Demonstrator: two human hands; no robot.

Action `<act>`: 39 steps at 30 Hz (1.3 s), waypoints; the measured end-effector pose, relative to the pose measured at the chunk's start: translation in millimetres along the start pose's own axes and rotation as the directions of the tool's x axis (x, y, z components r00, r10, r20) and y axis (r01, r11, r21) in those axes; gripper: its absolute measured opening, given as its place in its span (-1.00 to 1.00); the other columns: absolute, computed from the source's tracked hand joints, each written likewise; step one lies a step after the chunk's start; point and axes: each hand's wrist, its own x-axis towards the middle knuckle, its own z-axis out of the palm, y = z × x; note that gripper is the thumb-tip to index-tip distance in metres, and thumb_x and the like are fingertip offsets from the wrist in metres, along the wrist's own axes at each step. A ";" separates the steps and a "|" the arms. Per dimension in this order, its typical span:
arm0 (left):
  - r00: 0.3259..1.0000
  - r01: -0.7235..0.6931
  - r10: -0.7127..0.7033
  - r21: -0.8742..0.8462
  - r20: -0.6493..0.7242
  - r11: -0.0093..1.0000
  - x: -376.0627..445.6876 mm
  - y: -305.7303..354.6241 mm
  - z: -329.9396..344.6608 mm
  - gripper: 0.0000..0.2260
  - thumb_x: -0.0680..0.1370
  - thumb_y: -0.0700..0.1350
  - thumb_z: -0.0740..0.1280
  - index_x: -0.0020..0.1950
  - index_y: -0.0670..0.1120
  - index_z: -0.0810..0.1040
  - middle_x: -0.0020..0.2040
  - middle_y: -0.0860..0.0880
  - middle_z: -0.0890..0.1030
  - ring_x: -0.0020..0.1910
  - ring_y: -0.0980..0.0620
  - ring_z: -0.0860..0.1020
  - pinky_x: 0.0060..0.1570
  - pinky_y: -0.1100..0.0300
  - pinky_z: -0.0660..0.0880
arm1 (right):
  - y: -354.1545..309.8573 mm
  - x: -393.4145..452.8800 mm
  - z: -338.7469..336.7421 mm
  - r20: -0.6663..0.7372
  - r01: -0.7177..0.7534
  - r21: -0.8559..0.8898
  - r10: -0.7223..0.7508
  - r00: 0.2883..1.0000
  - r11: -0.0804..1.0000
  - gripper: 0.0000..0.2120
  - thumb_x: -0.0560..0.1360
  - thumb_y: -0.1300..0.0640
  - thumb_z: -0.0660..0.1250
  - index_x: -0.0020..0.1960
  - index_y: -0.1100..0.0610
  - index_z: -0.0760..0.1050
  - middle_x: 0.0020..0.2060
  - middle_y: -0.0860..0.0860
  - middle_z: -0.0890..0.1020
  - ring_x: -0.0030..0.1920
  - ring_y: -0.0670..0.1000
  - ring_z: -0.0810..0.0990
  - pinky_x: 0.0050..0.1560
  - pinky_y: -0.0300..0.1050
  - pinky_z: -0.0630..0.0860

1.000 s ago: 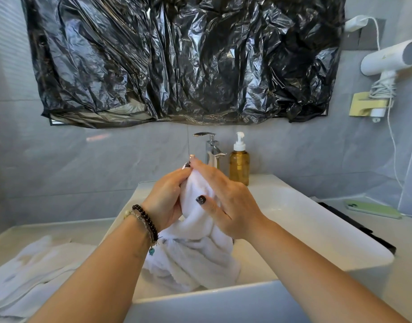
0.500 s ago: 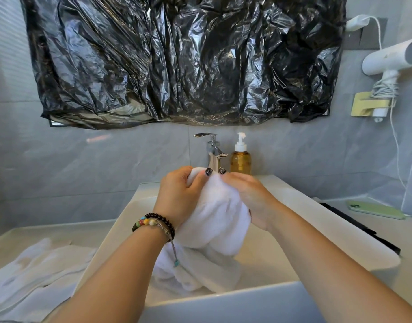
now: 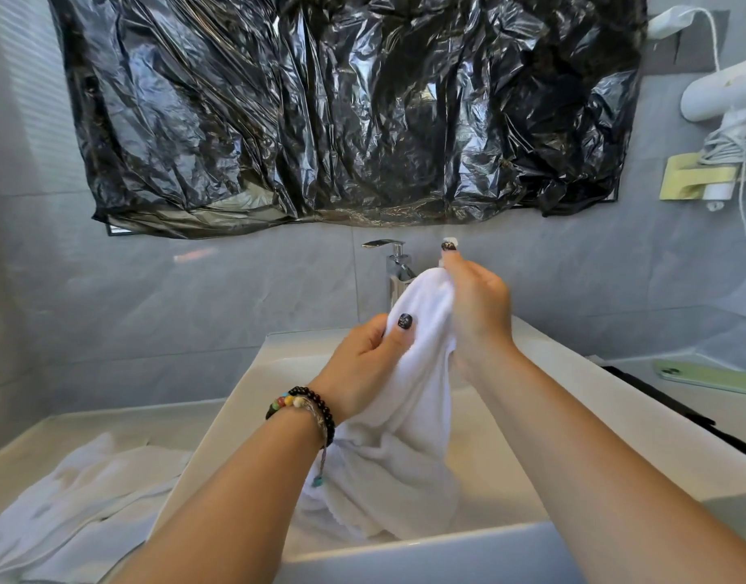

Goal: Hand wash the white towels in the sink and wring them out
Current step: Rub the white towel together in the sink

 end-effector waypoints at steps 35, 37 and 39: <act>0.823 0.133 -0.487 0.734 0.293 0.666 5.3 -32.8 0.7 -0.33 0.53 0.25 0.34 0.56 0.15 0.17 0.50 0.06 0.32 0.47 0.00 0.33 0.47 0.04 0.25 | -11.5 73.0 -48.3 0.358 0.408 -0.873 -0.215 0.909 0.269 -0.83 0.48 -0.01 0.37 -0.21 0.07 0.52 -0.16 0.01 0.60 -0.02 0.10 0.53 -0.01 0.01 0.54; 0.881 0.050 -0.406 0.806 0.242 0.590 14.3 -42.3 12.5 -0.65 0.62 0.16 0.22 0.41 0.17 0.40 0.38 0.01 0.48 0.34 -0.06 0.45 0.35 0.00 0.37 | -22.3 85.1 -19.6 0.476 0.547 -0.802 -0.299 0.827 0.238 -0.89 0.51 0.02 0.34 -0.16 0.03 0.55 -0.10 -0.01 0.59 0.00 0.07 0.52 0.00 0.00 0.52; 0.946 0.085 -0.289 0.746 0.148 0.660 26.0 -48.8 22.3 -0.82 0.65 -0.01 0.17 0.10 0.07 0.56 0.16 -0.04 0.61 0.08 -0.07 0.57 0.11 0.11 0.50 | -24.0 96.7 6.6 0.587 0.651 -0.739 -0.311 0.748 0.172 -0.91 0.53 0.01 0.34 -0.09 0.01 0.57 -0.07 -0.02 0.55 0.03 0.06 0.52 0.03 0.00 0.51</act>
